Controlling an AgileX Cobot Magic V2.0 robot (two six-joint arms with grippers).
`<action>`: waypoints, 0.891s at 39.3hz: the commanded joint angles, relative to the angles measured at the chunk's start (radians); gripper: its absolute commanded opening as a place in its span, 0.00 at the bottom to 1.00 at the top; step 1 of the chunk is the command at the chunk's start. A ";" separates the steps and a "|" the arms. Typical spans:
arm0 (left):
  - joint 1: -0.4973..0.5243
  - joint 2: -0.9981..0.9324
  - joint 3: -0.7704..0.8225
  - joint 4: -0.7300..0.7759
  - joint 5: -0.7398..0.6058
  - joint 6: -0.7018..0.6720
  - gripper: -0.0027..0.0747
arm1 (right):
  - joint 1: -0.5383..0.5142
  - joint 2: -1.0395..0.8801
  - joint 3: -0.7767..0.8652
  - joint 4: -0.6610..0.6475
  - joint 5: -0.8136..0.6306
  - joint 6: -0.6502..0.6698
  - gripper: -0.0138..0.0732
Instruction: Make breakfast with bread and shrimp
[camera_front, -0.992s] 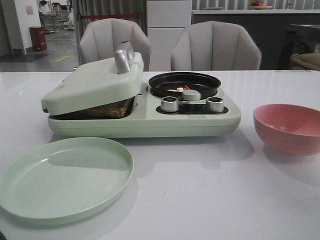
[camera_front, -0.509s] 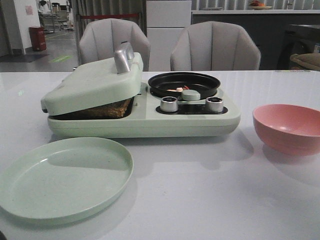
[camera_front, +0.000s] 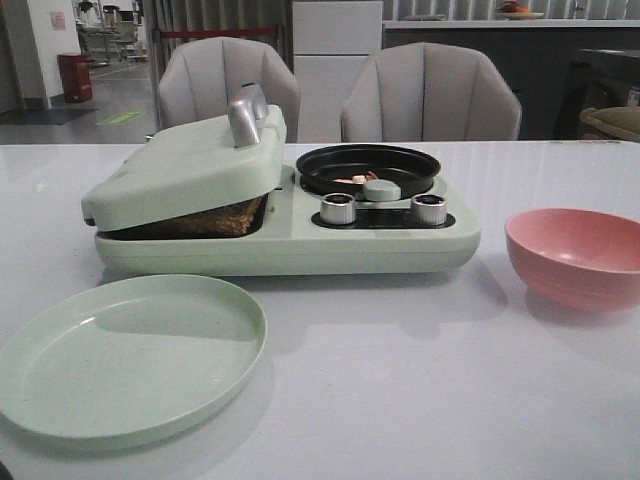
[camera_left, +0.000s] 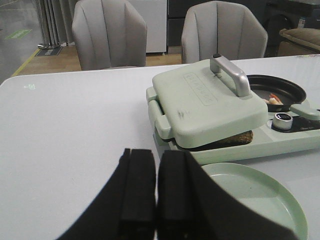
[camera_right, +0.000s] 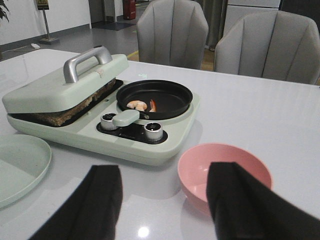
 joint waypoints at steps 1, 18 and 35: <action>-0.006 0.011 -0.028 -0.013 -0.084 -0.010 0.18 | 0.000 0.008 -0.025 -0.005 -0.098 -0.014 0.60; -0.006 0.011 -0.028 -0.013 -0.084 -0.010 0.18 | 0.000 0.008 -0.025 -0.005 -0.095 -0.014 0.33; -0.006 0.011 -0.028 -0.013 -0.084 -0.010 0.18 | 0.000 0.008 -0.025 -0.005 -0.094 -0.014 0.33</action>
